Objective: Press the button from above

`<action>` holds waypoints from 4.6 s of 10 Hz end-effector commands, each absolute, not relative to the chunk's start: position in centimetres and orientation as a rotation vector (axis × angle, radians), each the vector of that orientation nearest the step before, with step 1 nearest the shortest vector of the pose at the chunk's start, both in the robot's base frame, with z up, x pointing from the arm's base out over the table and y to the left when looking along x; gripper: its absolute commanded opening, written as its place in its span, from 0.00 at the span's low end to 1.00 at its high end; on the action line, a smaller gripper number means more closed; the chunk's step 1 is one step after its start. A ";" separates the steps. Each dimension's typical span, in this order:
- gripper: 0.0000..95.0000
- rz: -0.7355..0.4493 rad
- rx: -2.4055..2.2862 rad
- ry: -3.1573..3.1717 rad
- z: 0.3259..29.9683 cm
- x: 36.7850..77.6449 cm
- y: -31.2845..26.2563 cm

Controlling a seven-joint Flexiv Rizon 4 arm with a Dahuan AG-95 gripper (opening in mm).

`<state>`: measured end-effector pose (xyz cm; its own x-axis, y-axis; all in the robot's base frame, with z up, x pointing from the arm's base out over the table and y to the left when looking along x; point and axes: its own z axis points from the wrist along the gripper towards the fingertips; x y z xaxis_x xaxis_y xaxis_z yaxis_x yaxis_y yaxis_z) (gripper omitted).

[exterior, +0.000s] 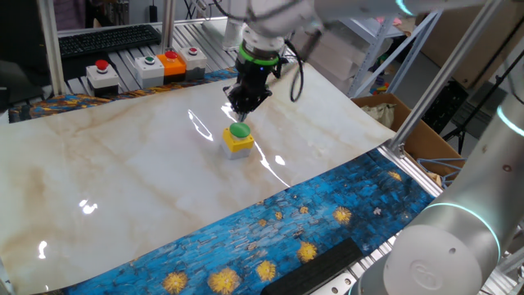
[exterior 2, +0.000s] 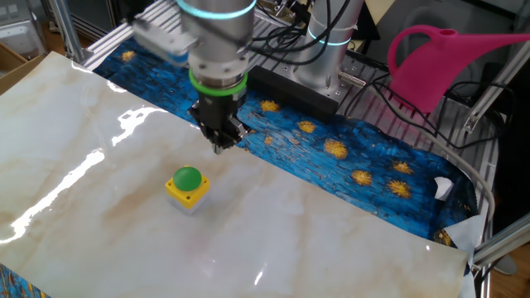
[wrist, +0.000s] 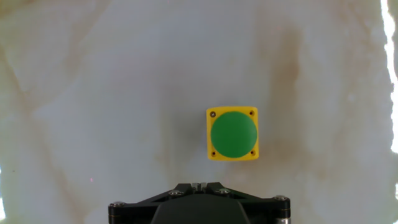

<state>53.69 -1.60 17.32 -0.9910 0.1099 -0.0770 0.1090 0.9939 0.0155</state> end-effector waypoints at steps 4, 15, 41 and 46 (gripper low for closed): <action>0.00 -0.004 0.208 3.101 17.4 54.5 -1.5; 0.00 0.025 0.249 3.302 17.4 54.3 -1.4; 0.00 -0.023 0.203 3.146 17.0 54.1 -1.3; 0.00 -0.023 0.204 3.145 17.0 54.1 -1.3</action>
